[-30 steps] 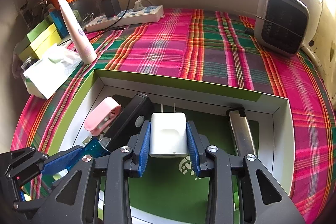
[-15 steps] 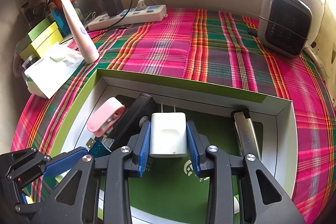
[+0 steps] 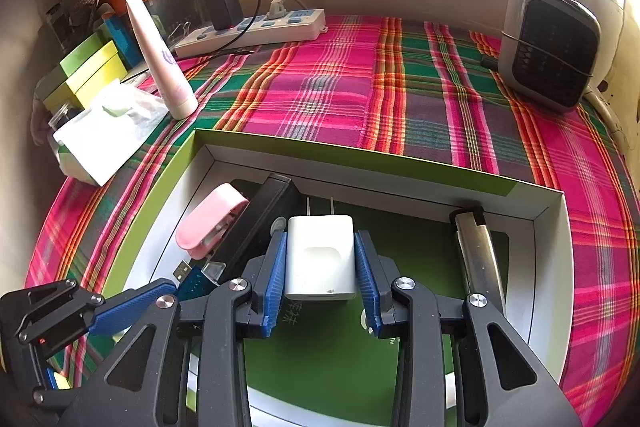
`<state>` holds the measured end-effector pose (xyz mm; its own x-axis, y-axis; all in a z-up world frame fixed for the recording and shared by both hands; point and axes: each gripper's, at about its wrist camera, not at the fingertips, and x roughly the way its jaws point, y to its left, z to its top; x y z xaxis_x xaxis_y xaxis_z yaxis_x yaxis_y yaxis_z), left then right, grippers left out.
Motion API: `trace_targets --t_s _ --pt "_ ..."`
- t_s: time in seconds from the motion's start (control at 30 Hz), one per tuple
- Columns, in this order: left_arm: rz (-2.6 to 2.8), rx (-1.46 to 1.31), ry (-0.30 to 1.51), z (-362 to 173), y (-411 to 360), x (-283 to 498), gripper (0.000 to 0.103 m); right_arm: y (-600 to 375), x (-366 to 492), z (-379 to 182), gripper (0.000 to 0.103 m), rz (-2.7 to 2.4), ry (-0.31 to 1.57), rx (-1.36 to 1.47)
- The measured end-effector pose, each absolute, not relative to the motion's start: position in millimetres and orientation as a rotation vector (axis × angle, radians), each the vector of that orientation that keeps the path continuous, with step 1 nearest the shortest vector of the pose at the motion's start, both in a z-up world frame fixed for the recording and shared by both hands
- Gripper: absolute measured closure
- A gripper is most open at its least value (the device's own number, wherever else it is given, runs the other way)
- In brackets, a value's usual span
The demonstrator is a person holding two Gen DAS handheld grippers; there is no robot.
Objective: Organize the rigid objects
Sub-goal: 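Open the right gripper to drop the charger while the left gripper releases the blue device, then withdraw both open grippers from the green box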
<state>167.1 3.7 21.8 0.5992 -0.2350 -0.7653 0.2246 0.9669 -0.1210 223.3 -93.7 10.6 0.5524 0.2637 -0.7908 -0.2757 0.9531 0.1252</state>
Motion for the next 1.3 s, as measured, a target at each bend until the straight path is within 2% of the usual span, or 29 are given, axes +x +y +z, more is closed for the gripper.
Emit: trace_targets --t_s 0.5,0.7,0.83,1.3 --pt "-0.253 -0.016 0.883 26.2 3.9 159.8 0.074 -96.7 212.7 20.5 0.059 0.314 0.898 -0.002" --pt "-0.248 -0.015 0.877 30.7 4.1 151.6 0.073 -99.8 203.7 26.2 0.058 0.315 0.884 0.009" --pt "-0.248 -0.016 0.869 35.0 3.8 144.0 0.065 -102.8 195.3 30.2 0.058 0.314 0.874 0.02" --pt "-0.261 -0.04 0.841 48.6 4.4 114.2 0.063 -115.2 152.4 49.3 0.056 0.31 0.817 0.037"
